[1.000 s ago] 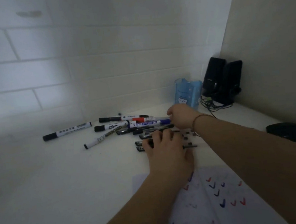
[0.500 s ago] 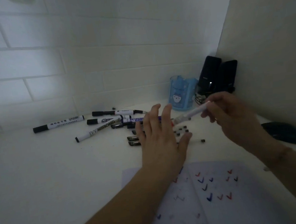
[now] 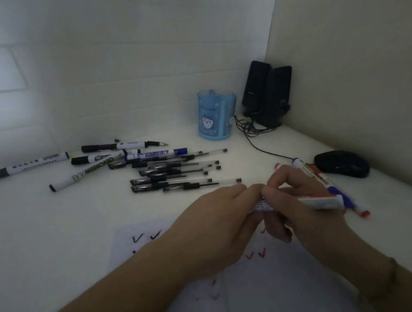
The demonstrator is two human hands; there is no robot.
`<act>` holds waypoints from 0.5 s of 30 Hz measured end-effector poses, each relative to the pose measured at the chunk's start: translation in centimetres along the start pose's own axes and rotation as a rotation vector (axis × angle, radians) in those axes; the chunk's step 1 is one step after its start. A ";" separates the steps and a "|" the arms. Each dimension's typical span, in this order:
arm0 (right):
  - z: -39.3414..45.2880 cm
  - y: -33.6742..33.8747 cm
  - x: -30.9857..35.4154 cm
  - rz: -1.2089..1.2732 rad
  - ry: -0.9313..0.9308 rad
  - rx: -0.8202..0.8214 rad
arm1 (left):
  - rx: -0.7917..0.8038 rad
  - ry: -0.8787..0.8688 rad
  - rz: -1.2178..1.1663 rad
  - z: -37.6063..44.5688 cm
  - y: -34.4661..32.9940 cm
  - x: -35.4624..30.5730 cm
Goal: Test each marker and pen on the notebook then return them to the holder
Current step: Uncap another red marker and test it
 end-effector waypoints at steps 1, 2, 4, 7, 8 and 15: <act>0.0 0.0 -0.2 0.033 -0.011 0.030 | 0.035 0.005 -0.028 0.0 0.0 0.0; 0.1 0.1 -0.4 0.067 -0.026 0.053 | 0.064 0.011 -0.049 0.1 0.0 0.0; 0.2 0.3 -0.7 0.102 -0.070 0.052 | 0.127 0.039 -0.069 0.1 -0.4 0.0; 0.4 0.5 -1.2 0.100 -0.148 0.030 | 0.190 0.084 -0.058 -0.1 -1.6 0.4; 0.4 0.5 -1.4 0.129 -0.176 0.037 | 0.175 0.076 -0.032 0.0 -1.8 0.5; 0.1 0.4 -0.3 0.233 -0.189 0.110 | 0.047 0.019 -0.121 0.8 -0.4 0.4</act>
Point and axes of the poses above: each hand's wrist, its own z-axis towards the middle knuckle, its own y-axis out of the back of the hand, x = y × z, the point moved 6 cm from there along z, towards the middle knuckle, and after that the axes turned 10 degrees about -x, right-handed, at the moved point
